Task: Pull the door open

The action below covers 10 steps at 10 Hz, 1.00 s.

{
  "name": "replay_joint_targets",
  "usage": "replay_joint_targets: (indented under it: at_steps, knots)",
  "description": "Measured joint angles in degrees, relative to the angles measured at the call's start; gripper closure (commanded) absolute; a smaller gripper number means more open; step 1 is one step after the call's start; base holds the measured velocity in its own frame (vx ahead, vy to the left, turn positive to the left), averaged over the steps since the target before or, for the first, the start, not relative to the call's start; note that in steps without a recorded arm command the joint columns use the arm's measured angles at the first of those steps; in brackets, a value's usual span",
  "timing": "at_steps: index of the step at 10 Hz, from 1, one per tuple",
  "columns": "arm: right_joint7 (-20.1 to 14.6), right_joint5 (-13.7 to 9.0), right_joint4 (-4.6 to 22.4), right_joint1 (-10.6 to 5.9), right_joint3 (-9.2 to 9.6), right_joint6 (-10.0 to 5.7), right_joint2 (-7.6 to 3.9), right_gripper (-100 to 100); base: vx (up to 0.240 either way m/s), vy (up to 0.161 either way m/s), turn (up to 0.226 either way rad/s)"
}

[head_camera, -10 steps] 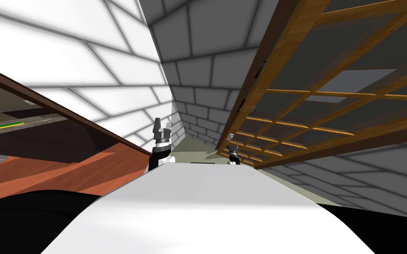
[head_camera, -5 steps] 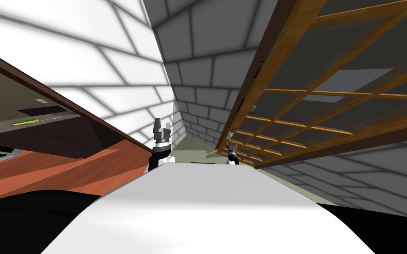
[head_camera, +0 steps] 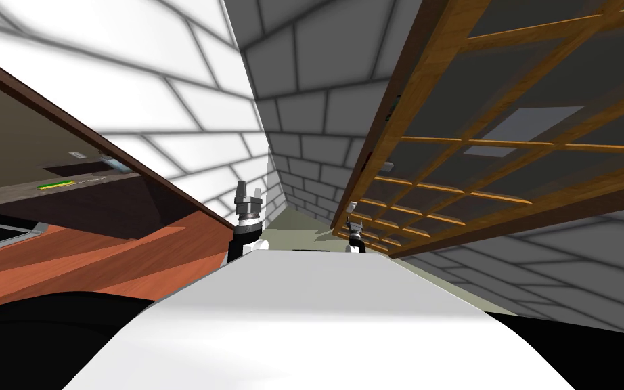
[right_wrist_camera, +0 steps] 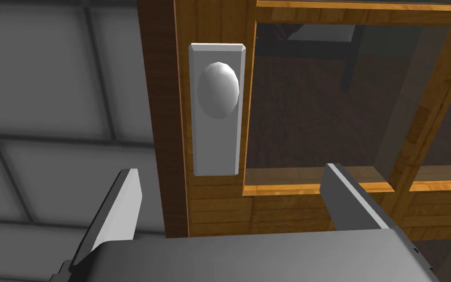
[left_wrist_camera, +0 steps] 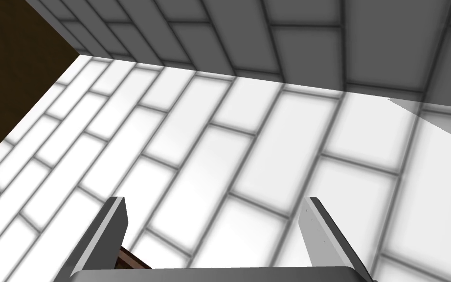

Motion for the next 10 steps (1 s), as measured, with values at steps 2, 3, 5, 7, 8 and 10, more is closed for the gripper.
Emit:
replay_joint_targets:
  at_steps: [2,3,5,7,8,10]
  knots:
    - [-1.17,-0.15,1.20,0.11,-0.11,-0.74,-0.88,-100,0.175,-0.017,0.081]
    - [-2.14,-0.30,1.59,0.28,-0.22,-1.04,-1.73,-100,0.194,-0.007,0.099]
    - [-3.50,-0.64,2.13,1.05,-0.57,-1.75,-2.80,-100,0.225,-0.016,0.105]
    - [-5.05,-1.12,2.08,1.89,-1.06,-1.86,-4.60,-100,0.201,-0.022,0.086]
    - [-6.40,-1.23,3.44,1.78,-1.10,-2.54,-5.53,-100,0.096,-0.021,0.019]
    - [-6.54,-1.25,3.50,1.78,-1.14,-2.68,-5.60,100,-0.028,0.005,-0.010]
